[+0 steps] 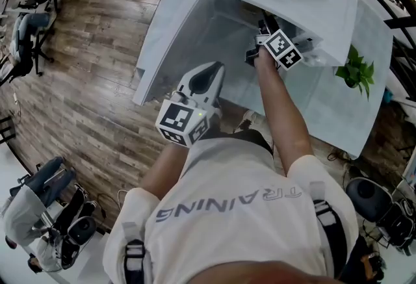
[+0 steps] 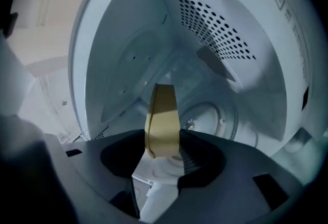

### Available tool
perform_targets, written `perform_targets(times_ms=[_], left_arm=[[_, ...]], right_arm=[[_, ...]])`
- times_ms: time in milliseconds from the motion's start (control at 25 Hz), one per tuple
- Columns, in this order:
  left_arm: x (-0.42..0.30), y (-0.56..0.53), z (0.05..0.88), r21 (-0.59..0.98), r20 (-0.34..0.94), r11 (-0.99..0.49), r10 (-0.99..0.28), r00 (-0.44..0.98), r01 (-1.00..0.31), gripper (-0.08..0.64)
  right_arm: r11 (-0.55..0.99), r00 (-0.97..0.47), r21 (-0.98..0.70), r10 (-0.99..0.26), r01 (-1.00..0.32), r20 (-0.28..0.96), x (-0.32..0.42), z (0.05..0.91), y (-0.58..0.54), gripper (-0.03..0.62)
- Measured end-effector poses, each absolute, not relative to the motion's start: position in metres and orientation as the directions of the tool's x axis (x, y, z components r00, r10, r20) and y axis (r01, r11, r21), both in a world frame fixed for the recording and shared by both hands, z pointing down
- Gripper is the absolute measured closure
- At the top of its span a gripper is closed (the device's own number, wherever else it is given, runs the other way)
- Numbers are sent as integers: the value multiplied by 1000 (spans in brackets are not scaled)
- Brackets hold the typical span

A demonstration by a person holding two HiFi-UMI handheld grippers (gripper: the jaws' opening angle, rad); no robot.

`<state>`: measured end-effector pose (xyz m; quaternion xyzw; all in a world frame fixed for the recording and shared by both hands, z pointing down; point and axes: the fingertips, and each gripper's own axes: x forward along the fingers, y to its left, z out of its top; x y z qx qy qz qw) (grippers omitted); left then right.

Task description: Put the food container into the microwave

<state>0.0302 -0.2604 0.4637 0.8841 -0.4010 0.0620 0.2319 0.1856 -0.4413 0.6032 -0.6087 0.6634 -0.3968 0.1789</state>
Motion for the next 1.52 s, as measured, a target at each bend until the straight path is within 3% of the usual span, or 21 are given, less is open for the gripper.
perform_targets(times_ms=[560, 1200, 1520], left_arm=[[38, -260, 471, 393, 294, -571, -664, 687, -720, 512], [38, -254, 472, 394, 300, -561, -671, 678, -728, 512], [40, -253, 465, 396, 283, -557, -683, 674, -730, 512]], right_arm=[[-159, -84, -625, -937, -764, 340, 206, 618, -453, 368], [-65, -173, -506, -896, -860, 409, 193, 624, -447, 295], [64, -245, -379, -858, -923, 451, 179, 624, -425, 307]])
